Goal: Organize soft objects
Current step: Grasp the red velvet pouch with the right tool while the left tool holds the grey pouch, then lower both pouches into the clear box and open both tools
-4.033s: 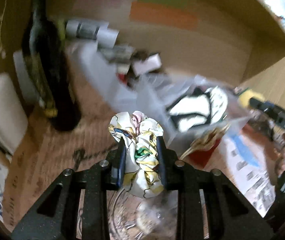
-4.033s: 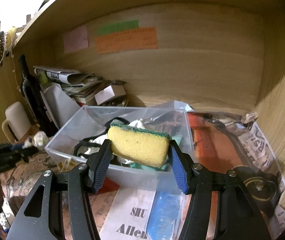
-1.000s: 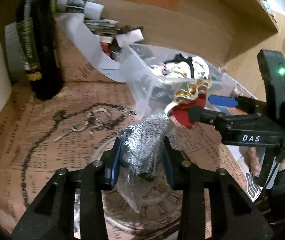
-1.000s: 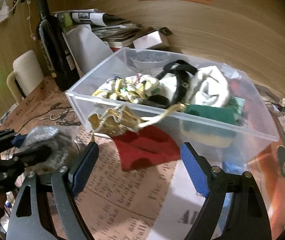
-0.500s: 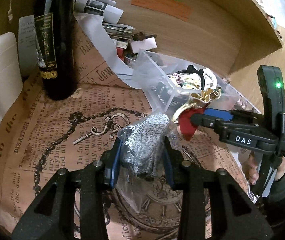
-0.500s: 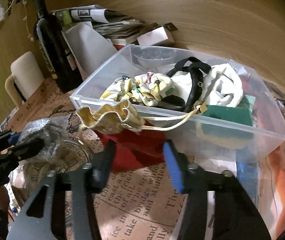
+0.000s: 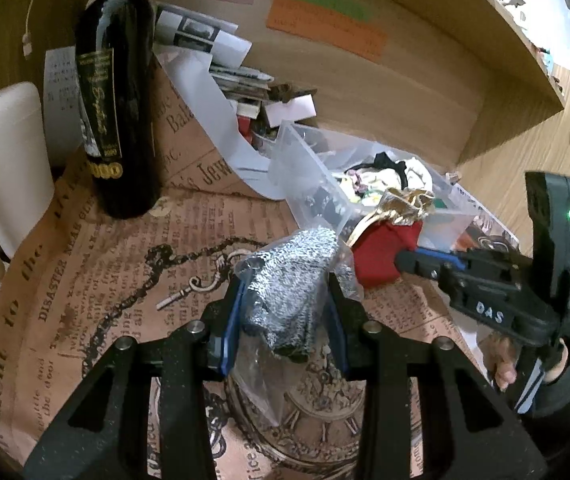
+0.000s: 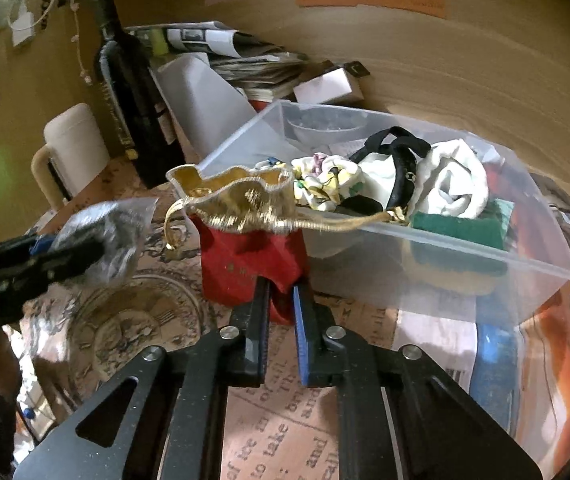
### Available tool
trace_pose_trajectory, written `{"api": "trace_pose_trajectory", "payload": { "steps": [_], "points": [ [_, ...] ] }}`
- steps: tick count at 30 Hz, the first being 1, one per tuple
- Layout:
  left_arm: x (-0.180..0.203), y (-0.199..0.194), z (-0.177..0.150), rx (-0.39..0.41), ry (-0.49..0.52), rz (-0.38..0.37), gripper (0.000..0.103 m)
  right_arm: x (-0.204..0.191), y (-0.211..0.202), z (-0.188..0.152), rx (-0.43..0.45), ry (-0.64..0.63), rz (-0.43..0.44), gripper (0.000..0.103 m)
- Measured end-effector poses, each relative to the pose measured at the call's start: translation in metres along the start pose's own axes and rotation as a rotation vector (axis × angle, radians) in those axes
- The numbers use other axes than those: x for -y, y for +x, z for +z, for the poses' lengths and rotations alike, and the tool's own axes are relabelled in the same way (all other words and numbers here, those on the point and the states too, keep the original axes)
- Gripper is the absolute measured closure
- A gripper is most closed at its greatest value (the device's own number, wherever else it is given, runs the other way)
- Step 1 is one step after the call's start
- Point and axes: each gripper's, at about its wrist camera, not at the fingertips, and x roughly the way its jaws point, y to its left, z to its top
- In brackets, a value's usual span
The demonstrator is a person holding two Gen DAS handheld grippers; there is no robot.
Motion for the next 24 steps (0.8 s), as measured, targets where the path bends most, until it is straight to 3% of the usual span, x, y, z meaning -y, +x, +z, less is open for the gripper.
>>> {"api": "trace_pose_trajectory", "payload": {
  "steps": [6,14,21,22,24],
  "points": [
    [0.009,-0.004,0.011,0.033,0.011,-0.001,0.066,-0.003,-0.028,-0.002,0.065,-0.01,0.012,0.094],
    [0.023,-0.01,0.027,0.088,0.027,-0.015,0.066,0.01,-0.062,0.004,0.162,0.002,-0.034,0.096],
    [0.03,-0.012,0.035,0.112,0.043,-0.012,0.066,0.019,-0.062,0.0,0.128,-0.012,-0.04,0.095],
    [0.031,-0.012,0.035,0.114,0.04,-0.012,0.066,0.017,-0.054,-0.001,0.081,-0.016,-0.017,0.088],
    [0.03,-0.011,0.034,0.113,0.034,-0.011,0.066,0.018,-0.042,-0.005,0.028,-0.022,0.019,0.063]
  ]
}}
